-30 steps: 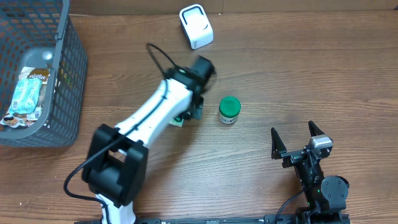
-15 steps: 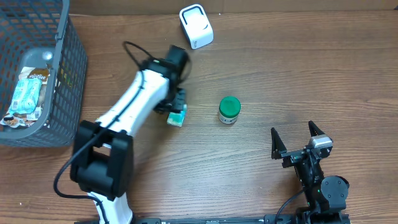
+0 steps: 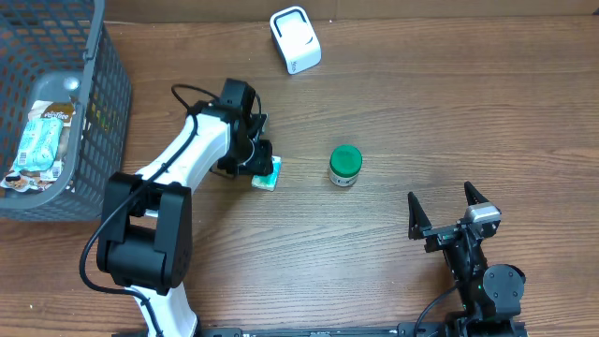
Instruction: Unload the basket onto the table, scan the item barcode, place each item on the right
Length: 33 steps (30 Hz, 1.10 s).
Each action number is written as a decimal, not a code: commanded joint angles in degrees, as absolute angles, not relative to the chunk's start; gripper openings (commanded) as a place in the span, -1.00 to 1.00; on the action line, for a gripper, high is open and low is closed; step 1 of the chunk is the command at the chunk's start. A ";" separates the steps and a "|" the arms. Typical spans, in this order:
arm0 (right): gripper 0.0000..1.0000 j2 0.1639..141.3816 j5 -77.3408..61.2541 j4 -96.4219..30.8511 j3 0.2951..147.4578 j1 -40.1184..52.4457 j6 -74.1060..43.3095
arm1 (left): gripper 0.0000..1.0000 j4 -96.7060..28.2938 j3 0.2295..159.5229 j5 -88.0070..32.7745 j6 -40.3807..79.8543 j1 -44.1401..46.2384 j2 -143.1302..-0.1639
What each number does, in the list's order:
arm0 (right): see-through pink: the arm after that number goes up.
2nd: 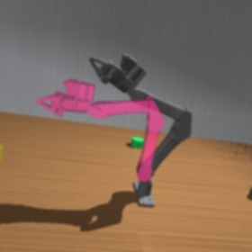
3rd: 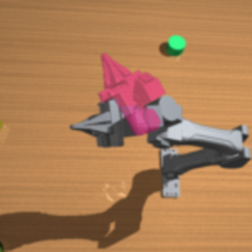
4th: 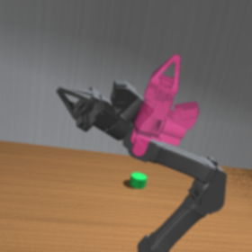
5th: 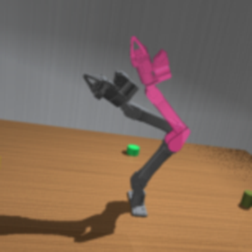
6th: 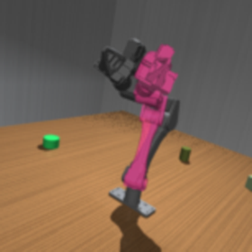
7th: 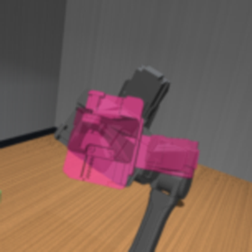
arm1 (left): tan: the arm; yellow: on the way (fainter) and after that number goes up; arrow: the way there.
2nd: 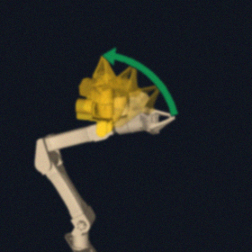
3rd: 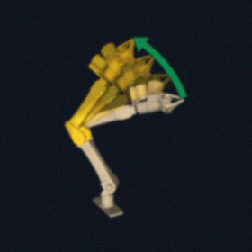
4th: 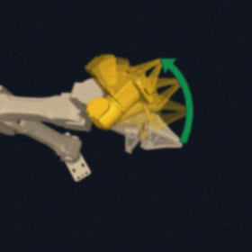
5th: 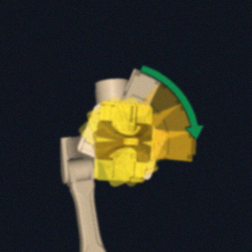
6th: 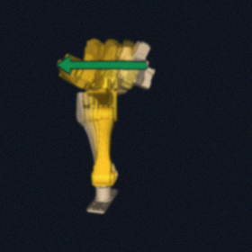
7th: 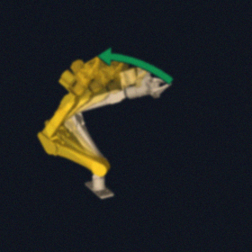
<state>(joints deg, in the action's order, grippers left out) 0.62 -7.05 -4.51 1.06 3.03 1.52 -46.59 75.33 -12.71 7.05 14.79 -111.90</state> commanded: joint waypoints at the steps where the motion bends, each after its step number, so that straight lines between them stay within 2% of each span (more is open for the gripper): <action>1: 1.00 0.16 -6.52 -4.25 0.47 2.87 1.76 | -0.12 -43.83 72.55 -14.66 6.87 14.66 -112.81; 4: 1.00 0.16 -6.50 -4.25 0.47 2.87 1.76 | -0.16 -41.10 70.61 -14.68 7.55 14.68 -112.81; 7: 1.00 0.16 -6.52 -4.25 0.47 2.87 1.78 | -0.31 -40.23 69.82 -14.92 7.94 14.68 -112.81; 11: 1.00 0.16 -6.52 -4.25 0.47 2.87 1.78 | -0.66 -40.99 70.72 -15.07 7.92 14.83 -112.68; 17: 1.00 0.16 -6.52 -4.25 0.47 2.87 1.76 | -0.78 -45.80 76.14 -13.61 9.10 16.32 -112.20; 24: 1.00 0.16 -6.50 -4.25 0.47 2.87 1.76 | -0.83 -52.66 82.48 4.25 16.62 24.82 -110.48; 28: 1.00 0.16 -6.50 -4.25 0.47 2.87 1.76 | -0.90 -55.37 82.61 16.47 22.02 31.55 -110.59; 33: 1.00 0.16 -6.50 -4.25 0.47 2.87 1.78 | -0.90 -56.95 81.34 28.97 27.18 38.28 -111.35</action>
<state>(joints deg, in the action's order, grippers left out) 0.62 -7.03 -4.54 1.04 3.03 1.52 -56.75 81.84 16.01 21.58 35.77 -111.87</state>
